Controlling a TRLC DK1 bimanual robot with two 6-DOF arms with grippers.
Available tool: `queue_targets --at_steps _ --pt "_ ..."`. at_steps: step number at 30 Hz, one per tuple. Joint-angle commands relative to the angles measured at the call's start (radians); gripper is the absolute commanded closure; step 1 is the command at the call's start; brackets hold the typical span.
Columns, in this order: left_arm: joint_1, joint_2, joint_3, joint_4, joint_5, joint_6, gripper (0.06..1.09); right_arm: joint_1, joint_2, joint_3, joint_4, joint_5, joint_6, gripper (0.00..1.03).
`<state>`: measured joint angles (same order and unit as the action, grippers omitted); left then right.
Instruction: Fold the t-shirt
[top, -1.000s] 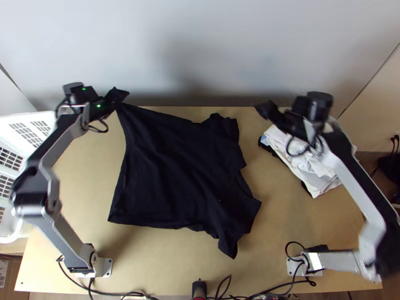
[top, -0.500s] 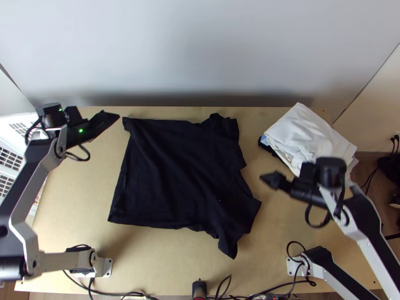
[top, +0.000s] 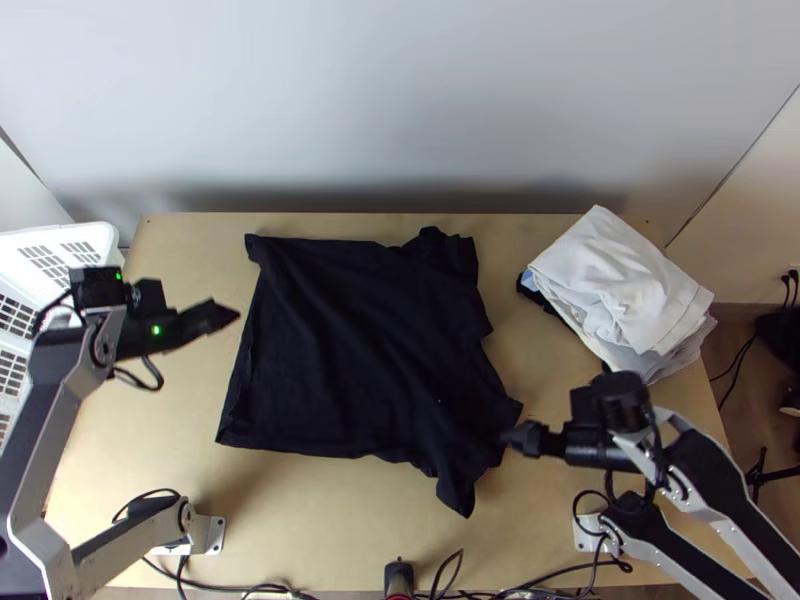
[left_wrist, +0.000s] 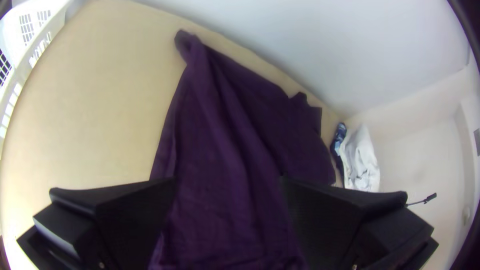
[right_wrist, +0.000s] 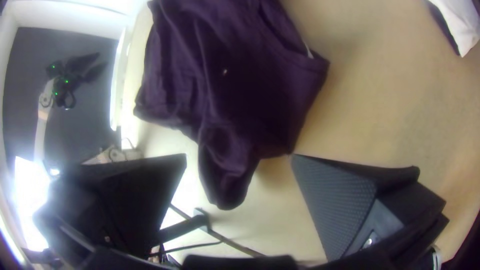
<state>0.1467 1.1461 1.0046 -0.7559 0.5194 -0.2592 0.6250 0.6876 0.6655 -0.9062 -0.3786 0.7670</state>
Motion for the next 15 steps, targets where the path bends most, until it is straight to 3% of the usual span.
queue_targets --at_steps 1,5,15 --pt "0.007 -0.112 -0.126 -0.06 -0.005 0.046 0.11 0.151 -0.022 -0.11 0.081 0.006 -0.048 0.05" --pt "0.007 -0.126 -0.136 -0.057 -0.009 0.038 0.11 0.179 -0.017 -0.152 0.127 0.018 -0.12 0.05" --pt "-0.004 -0.115 -0.139 -0.028 -0.025 0.021 0.11 0.179 0.174 -0.162 0.32 0.015 -0.064 0.1"
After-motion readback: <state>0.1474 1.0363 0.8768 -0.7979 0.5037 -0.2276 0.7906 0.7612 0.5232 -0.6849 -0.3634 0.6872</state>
